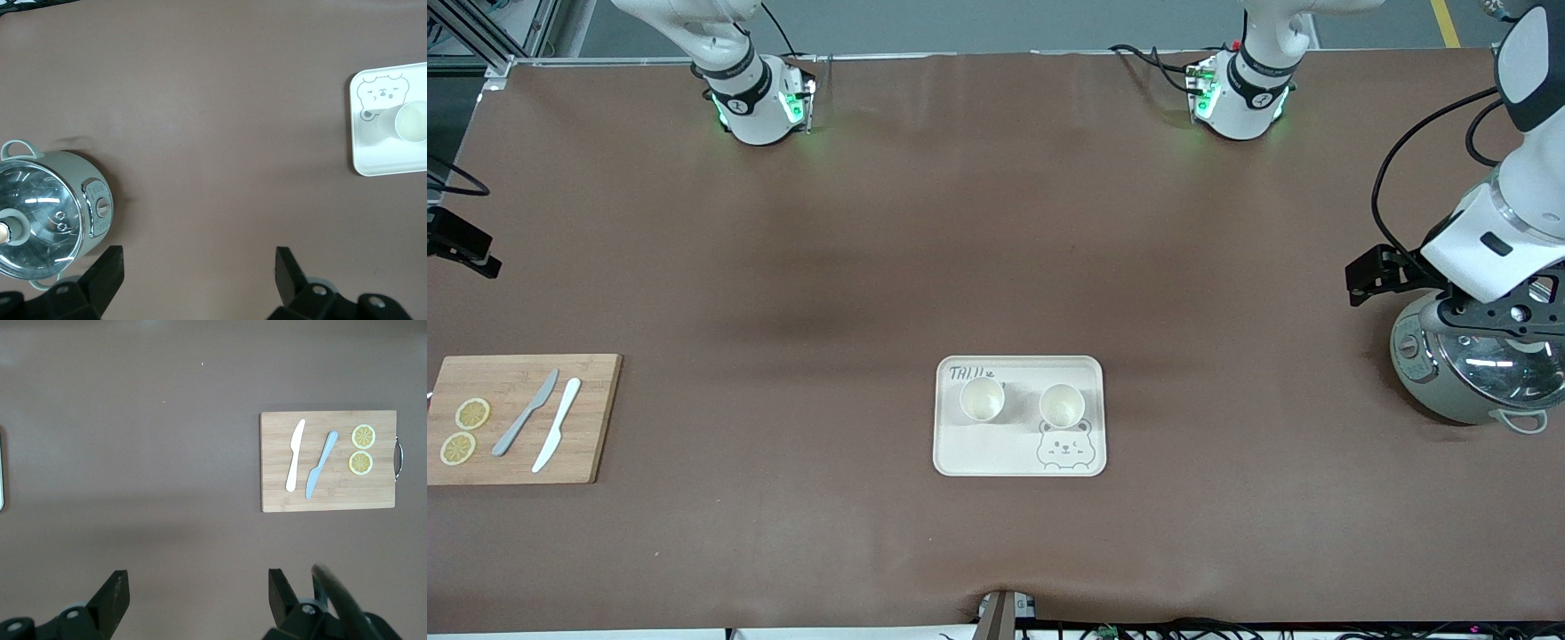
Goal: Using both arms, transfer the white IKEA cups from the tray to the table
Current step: 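Move both grippers from rest toward the white cups on the tray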
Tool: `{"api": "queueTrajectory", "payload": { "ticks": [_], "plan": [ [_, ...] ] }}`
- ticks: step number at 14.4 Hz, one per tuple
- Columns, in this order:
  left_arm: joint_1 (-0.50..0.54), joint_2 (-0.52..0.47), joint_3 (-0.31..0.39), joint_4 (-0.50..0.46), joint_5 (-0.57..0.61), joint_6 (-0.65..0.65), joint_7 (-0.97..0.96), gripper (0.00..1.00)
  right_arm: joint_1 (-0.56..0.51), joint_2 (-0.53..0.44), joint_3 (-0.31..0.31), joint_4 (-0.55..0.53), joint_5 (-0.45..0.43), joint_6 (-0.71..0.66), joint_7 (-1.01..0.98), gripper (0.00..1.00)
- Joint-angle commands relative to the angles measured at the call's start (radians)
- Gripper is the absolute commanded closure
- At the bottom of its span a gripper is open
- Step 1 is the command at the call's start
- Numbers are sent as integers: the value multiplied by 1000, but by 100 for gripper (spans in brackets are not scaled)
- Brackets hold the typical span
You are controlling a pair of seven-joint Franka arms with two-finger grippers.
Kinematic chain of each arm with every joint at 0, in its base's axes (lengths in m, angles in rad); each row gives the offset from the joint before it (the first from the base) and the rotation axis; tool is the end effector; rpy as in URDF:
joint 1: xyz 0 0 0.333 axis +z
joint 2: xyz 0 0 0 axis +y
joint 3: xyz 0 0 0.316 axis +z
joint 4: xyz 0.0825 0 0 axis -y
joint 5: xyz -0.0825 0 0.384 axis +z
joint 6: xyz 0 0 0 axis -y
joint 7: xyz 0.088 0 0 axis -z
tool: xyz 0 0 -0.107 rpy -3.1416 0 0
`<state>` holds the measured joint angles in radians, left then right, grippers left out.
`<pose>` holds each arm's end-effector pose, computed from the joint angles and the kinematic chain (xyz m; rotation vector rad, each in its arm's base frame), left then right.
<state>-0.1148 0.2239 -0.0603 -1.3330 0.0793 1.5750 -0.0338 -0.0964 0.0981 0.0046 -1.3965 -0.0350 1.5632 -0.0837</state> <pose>0.6160 -0.0957 0.6057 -3.0702 0.2142 -0.0388 0.5820 -0.0575 0.6502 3.0995 -0.0149 0.1013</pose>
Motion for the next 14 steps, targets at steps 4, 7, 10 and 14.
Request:
{"api": "queueTrajectory", "payload": {
  "ticks": [4, 7, 10, 14],
  "plan": [
    [0, 12, -30, -14, -36, 8, -17, 0, -3, 8, 0, 13, 10, 1, -4, 24],
    [-28, 52, -42, -32, -151, 53, -72, 0, 0, 8, 0, 13, 10, 0, -2, 0],
    [-113, 127, -52, -34, -151, 56, -133, 0, 3, 8, 0, 13, 10, -2, -2, 0],
    [-192, 210, -55, -38, -125, 111, -261, 0, 3, 6, 0, 11, 10, -5, -4, 0]
  ]
}}
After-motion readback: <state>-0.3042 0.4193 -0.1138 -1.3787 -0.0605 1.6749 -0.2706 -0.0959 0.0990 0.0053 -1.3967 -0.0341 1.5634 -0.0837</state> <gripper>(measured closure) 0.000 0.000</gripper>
